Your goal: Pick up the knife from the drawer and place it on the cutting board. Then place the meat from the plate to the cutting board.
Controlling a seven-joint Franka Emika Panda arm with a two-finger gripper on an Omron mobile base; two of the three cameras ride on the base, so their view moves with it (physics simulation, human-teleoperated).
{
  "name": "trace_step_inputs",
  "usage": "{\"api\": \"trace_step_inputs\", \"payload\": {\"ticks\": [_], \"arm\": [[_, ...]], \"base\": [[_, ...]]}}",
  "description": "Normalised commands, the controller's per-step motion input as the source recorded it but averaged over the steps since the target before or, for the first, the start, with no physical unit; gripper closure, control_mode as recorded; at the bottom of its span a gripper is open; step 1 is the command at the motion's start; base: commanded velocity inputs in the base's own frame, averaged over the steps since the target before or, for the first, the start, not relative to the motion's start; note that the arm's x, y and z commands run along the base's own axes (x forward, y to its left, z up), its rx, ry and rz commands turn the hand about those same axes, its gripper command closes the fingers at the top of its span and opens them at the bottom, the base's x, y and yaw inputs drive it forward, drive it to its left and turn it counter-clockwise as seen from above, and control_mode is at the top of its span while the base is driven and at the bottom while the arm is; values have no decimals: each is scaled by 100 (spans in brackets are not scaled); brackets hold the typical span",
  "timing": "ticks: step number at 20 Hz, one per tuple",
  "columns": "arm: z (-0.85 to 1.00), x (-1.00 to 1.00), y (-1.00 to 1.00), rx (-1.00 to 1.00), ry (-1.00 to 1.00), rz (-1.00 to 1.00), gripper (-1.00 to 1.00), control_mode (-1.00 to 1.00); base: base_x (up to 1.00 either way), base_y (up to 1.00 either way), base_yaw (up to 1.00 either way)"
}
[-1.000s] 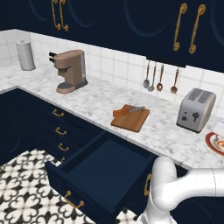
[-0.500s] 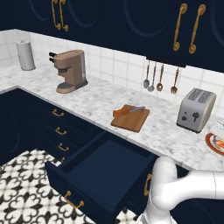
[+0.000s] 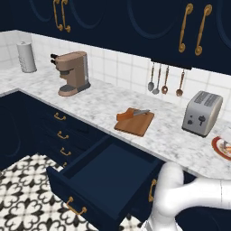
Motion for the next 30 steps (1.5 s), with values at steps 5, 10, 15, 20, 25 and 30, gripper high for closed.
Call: {"api": "trace_step_inputs", "payload": {"ticks": [5, 10, 15, 20, 25, 30], "arm": [[66, -76, 88, 0, -23, 0, 100, -100], [41, -6, 100, -4, -15, 0, 100, -100], [26, 26, 100, -5, -7, 0, 100, -100], [44, 95, 100, 0, 0, 0, 100, -100], [35, 100, 90, 0, 3, 0, 100, -100], [1, 98, 85, -2, 3, 0, 100, -100]], "base": [[0, 0, 0], [0, 0, 0], [0, 0, 0], [0, 0, 0], [0, 0, 0], [0, 0, 0]]}}
